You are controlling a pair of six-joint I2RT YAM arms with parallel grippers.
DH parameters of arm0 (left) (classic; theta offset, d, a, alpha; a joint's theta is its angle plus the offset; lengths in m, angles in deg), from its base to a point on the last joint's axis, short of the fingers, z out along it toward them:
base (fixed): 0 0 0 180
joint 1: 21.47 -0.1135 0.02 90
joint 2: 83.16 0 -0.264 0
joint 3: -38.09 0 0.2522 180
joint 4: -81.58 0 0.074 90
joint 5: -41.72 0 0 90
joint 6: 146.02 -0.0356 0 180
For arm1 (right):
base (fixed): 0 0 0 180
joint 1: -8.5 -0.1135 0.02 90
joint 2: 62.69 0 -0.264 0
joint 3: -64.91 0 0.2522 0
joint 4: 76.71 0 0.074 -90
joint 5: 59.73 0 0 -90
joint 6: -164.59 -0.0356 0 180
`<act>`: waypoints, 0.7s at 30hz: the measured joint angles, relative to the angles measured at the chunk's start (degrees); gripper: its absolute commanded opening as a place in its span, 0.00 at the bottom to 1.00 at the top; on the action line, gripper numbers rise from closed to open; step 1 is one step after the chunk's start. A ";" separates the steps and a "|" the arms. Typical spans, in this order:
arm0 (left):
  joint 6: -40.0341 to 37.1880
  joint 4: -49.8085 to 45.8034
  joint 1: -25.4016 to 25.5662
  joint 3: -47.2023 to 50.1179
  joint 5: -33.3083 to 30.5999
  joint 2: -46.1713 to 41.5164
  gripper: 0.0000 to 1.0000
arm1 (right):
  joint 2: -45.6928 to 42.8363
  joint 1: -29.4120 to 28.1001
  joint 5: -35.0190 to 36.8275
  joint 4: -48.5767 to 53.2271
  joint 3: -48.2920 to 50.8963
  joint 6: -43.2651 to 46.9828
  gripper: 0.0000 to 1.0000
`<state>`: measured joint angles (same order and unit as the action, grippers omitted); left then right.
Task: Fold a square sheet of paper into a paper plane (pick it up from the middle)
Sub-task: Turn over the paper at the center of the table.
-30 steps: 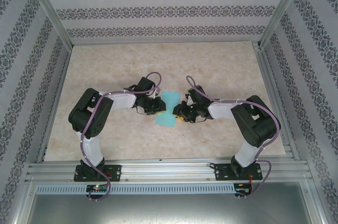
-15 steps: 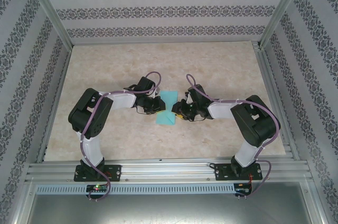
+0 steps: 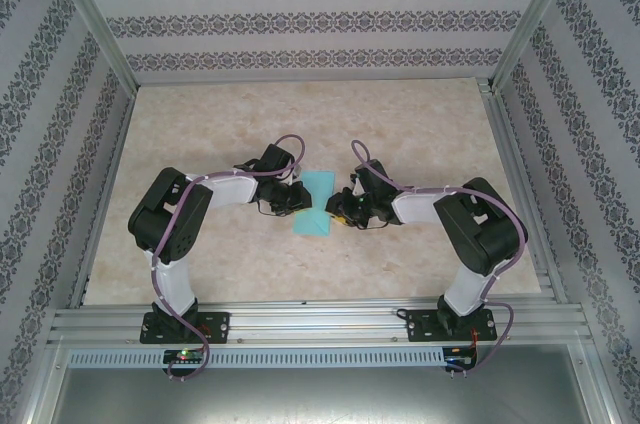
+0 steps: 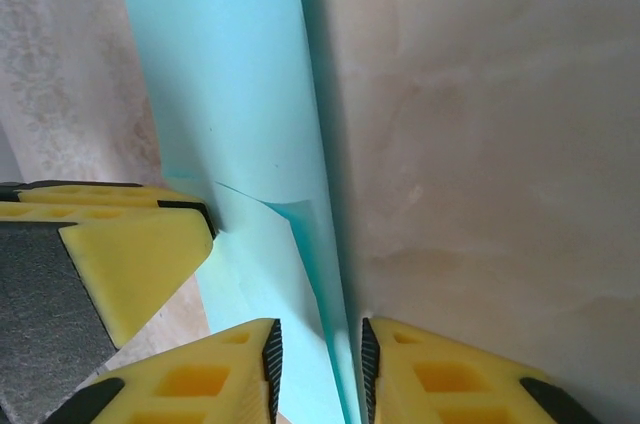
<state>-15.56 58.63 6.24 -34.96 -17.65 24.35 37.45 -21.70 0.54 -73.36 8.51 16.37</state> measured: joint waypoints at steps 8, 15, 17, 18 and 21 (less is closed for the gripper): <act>0.00 -0.02 0.00 0.00 -0.02 0.00 0.19 | 0.81 0.07 -0.72 -2.36 -0.02 -0.61 0.31; 0.00 -0.13 0.00 0.00 -0.11 -0.11 0.20 | 0.96 0.07 -1.66 -5.33 -0.02 -0.57 0.31; 0.00 -0.26 0.00 0.00 -0.31 -0.20 0.20 | 0.96 0.09 -1.68 -5.95 -0.02 -0.52 0.31; 0.00 -0.31 0.00 0.00 -0.42 -0.24 0.19 | 0.96 0.09 -1.68 -6.16 -0.02 -0.46 0.31; 0.02 -0.55 0.00 0.00 -0.76 -0.50 0.20 | 1.38 0.09 -2.45 -7.50 -0.02 -0.39 0.30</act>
<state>-15.53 58.09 6.24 -34.96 -18.41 23.85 38.82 -21.61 -1.91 -80.86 8.49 15.98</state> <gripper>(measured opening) 0.196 0.304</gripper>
